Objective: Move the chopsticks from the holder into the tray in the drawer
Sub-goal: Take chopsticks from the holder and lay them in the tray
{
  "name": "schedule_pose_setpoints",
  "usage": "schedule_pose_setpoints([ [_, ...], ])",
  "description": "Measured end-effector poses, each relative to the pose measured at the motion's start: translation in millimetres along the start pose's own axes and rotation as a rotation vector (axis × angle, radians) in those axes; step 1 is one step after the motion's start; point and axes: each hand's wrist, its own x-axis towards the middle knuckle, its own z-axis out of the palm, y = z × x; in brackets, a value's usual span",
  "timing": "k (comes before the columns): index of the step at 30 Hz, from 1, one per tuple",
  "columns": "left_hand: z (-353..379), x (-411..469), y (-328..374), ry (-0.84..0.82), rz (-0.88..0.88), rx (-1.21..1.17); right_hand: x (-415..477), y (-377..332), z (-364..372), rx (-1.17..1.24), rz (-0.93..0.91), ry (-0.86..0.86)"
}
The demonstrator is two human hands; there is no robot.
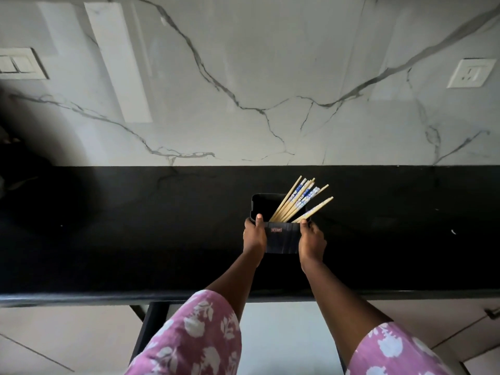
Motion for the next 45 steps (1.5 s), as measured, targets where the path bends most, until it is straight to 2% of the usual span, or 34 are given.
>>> schedule_pose_setpoints([
  [7, 13, -1, -8, 0.023, 0.029, -0.031, 7, 3, -6, -0.03, -0.004, 0.015],
  [11, 1, 3, -17, 0.013, 0.054, 0.023, 13, -6, -2, -0.039, -0.023, 0.116],
  [22, -93, 18, -81, 0.082, 0.161, 0.628, 34, -26, -10, -0.123, 0.006, 0.144],
  [29, -135, 4, -101, 0.095, 0.152, 0.86, 23, -42, -14, -0.209, 0.015, 0.218],
  [39, -166, -25, -114, 0.033, 0.113, 1.007, 0, -78, -35, -0.155, -0.147, 0.385],
  [43, -169, -47, -119, 0.012, 0.176, 0.999, -15, -91, -57, -0.041, -0.287, 0.435],
  [45, -171, -62, -122, 0.002, 0.185, 0.99, -25, -92, -66, 0.055, -0.299, 0.419],
])
